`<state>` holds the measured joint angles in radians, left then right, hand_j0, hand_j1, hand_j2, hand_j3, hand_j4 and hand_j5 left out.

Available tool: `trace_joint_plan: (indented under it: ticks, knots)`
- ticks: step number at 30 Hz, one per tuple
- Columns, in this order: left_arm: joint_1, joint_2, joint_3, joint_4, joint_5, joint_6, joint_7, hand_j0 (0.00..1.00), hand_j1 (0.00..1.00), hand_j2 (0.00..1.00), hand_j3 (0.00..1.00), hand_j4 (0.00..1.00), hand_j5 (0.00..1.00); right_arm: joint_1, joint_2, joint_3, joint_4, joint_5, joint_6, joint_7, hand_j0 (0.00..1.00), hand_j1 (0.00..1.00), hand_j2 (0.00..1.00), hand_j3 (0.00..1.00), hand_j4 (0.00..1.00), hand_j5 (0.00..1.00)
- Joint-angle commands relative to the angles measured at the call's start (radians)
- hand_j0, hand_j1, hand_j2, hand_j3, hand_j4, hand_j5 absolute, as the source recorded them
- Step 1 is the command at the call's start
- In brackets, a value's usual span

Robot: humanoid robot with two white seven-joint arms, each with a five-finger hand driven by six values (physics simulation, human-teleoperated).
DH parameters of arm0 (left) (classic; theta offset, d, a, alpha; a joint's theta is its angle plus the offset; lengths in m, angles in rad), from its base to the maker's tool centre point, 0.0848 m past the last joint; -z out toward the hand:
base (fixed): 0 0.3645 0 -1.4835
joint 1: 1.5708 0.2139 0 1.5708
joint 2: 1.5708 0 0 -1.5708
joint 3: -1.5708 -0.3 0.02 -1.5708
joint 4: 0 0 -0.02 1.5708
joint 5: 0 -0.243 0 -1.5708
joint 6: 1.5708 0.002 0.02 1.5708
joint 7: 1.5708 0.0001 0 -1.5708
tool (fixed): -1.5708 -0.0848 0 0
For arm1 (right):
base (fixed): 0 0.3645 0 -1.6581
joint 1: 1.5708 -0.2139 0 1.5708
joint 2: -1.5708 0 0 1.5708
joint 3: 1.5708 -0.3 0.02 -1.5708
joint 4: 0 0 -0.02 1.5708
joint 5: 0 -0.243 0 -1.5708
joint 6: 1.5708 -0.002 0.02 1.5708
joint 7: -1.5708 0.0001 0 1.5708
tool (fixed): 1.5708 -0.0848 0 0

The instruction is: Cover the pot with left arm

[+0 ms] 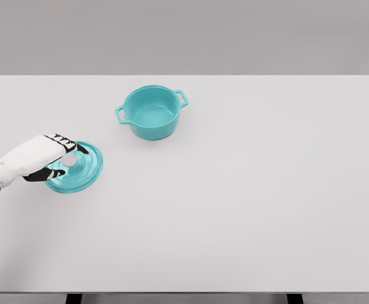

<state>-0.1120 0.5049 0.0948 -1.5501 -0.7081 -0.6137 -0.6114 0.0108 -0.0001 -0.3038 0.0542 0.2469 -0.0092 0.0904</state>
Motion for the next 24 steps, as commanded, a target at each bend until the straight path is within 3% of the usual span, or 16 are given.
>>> trace_joint_plan:
  ticks: [1, 16, 24]
  knots:
    - [0.0, 0.0, 0.0, 0.004, 0.002, 0.003, 0.001, 0.74, 0.74, 0.74, 0.74, 0.74, 0.74, 0.0, 0.0, 0.0, 0.001, 0.0, 0.0, 0.0, 1.0, 1.0, 1.0, 1.0, 1.0, 1.0]
    - [-0.012, -0.002, 0.002, 0.024, -0.01, 0.003, 0.001, 0.73, 0.73, 0.73, 0.73, 0.73, 0.73, 0.002, 0.0, 0.0, -0.001, 0.0, 0.0, 0.0, 1.0, 1.0, 1.0, 1.0, 1.0, 1.0]
    - [-0.012, 0.0, 0.0, 0.027, -0.011, 0.003, 0.001, 0.67, 0.67, 0.67, 0.67, 0.67, 0.67, 0.002, 0.0, 0.0, 0.001, 0.0, 0.0, 0.0, 1.0, 1.0, 1.0, 1.0, 1.0, 1.0]
